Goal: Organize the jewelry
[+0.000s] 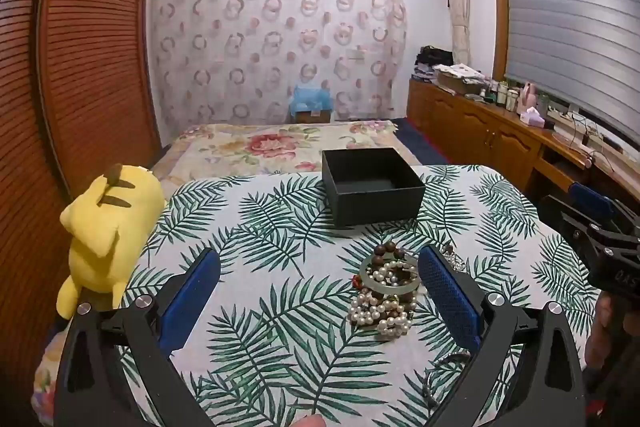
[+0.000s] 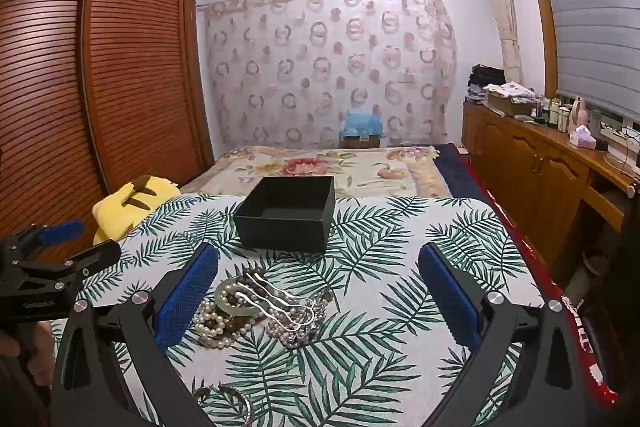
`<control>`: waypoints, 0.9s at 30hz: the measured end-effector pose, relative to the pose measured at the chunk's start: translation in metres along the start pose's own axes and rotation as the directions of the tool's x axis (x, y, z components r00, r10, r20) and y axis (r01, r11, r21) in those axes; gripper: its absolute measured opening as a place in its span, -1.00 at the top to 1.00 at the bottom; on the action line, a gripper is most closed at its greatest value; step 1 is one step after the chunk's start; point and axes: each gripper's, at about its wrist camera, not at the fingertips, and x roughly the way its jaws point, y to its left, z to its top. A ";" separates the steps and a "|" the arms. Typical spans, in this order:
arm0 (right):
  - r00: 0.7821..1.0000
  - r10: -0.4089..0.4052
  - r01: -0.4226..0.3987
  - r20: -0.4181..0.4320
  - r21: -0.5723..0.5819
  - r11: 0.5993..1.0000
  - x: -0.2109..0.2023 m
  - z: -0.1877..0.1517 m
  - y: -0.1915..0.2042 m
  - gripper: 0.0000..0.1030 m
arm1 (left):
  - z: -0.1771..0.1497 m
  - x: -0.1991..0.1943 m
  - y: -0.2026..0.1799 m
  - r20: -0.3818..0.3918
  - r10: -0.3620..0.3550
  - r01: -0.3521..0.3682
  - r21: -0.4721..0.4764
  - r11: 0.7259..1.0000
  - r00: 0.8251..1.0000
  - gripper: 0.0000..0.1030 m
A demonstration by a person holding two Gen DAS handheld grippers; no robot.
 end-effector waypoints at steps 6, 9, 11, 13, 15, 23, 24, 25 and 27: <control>1.000 -0.002 0.002 0.000 -0.005 1.000 0.000 0.000 0.001 -0.95 | 0.000 0.000 0.000 0.002 -0.001 0.001 -0.002 1.000 1.000 -0.86; 1.000 -0.001 0.001 0.000 -0.004 1.000 0.000 0.000 0.001 -0.95 | 0.000 0.000 0.000 0.003 -0.004 0.004 -0.003 1.000 1.000 -0.86; 1.000 -0.003 0.003 0.000 -0.005 1.000 0.000 0.000 0.001 -0.95 | 0.000 -0.001 0.000 0.002 -0.004 0.004 -0.003 1.000 1.000 -0.86; 1.000 -0.003 0.003 0.000 -0.004 1.000 0.000 0.000 0.001 -0.95 | 0.000 -0.001 0.000 0.003 -0.006 0.006 -0.004 1.000 1.000 -0.86; 1.000 -0.003 0.003 0.000 -0.006 1.000 0.000 0.000 0.001 -0.95 | 0.002 -0.001 -0.002 0.002 -0.005 0.005 -0.004 1.000 1.000 -0.86; 1.000 -0.002 0.002 0.001 -0.006 1.000 -0.001 0.000 0.001 -0.95 | 0.003 -0.003 -0.007 0.003 -0.006 0.006 -0.005 1.000 1.000 -0.86; 1.000 -0.002 0.002 0.001 -0.006 1.000 -0.001 0.000 0.001 -0.95 | 0.003 -0.003 -0.008 0.003 -0.006 0.006 -0.005 1.000 1.000 -0.86; 1.000 -0.002 0.002 0.001 -0.006 1.000 -0.001 0.001 0.002 -0.95 | 0.002 -0.003 -0.008 0.003 -0.007 0.007 -0.005 1.000 1.000 -0.86; 1.000 -0.003 0.003 0.002 -0.007 1.000 -0.001 0.000 0.002 -0.95 | 0.003 -0.003 -0.009 0.004 -0.007 0.007 -0.005 1.000 1.000 -0.86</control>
